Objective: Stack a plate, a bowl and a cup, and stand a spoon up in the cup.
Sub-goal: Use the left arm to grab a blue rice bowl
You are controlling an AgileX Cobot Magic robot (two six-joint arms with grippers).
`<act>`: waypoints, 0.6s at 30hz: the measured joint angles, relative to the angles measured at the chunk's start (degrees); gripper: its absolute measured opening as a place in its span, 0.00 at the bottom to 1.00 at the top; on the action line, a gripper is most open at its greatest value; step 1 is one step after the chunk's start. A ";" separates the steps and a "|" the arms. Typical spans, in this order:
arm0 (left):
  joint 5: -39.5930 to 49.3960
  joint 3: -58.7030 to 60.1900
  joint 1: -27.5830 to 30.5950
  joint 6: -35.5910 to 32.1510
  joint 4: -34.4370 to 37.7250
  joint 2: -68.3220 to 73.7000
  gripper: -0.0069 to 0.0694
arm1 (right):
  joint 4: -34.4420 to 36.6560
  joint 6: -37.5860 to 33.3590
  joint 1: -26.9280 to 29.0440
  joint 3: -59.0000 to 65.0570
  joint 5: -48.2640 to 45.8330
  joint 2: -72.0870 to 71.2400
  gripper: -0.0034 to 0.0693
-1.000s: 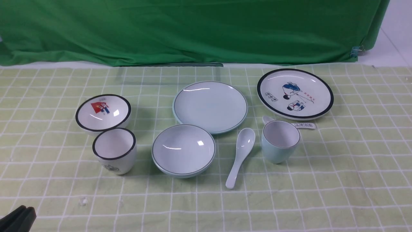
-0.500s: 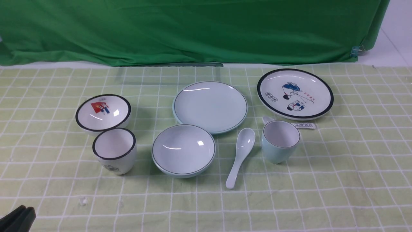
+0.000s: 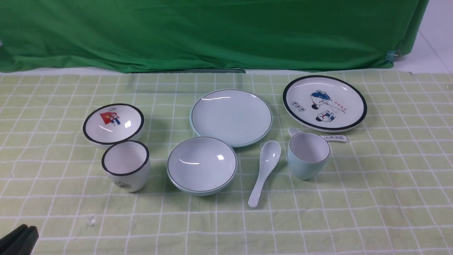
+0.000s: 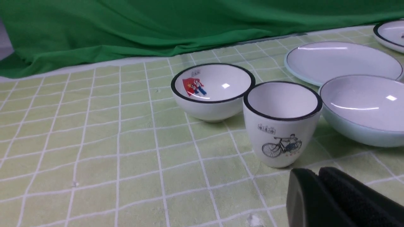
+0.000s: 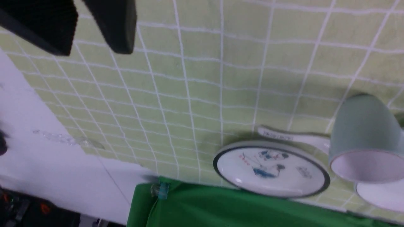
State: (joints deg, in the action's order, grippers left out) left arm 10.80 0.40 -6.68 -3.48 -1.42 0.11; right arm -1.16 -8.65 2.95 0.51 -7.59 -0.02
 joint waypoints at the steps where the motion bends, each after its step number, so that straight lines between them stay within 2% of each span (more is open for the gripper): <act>1: -1.62 0.00 0.00 0.00 0.00 0.00 0.08 | 0.00 -0.06 0.00 0.00 2.48 0.00 0.38; 5: -14.35 0.00 0.00 0.00 0.00 0.00 0.08 | 0.00 0.28 0.00 0.00 15.51 0.00 0.38; 6: -15.07 0.00 0.00 0.00 0.00 0.00 0.08 | 0.00 0.54 0.00 0.00 16.30 0.00 0.38; 7: -20.20 0.00 0.00 0.00 0.00 0.00 0.08 | 0.00 2.04 0.00 0.00 21.87 0.00 0.38; 9: -26.82 0.00 0.00 -0.07 -0.25 0.00 0.08 | -0.12 7.30 0.00 0.00 30.04 0.00 0.38; 12: -34.55 0.00 0.00 -0.07 -0.70 0.00 0.08 | -0.18 19.05 0.00 0.00 41.21 0.00 0.38; 15: -41.07 0.00 0.00 2.01 -1.34 0.00 0.08 | -0.18 26.84 0.00 0.00 44.89 0.00 0.38; 18: -47.12 0.00 0.00 5.60 -0.99 0.00 0.08 | -0.18 30.01 0.00 0.00 46.74 0.00 0.37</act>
State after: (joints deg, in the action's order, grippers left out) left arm -36.32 0.40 -6.68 2.12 -2.40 0.11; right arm -1.33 21.36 2.95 0.51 39.15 -0.02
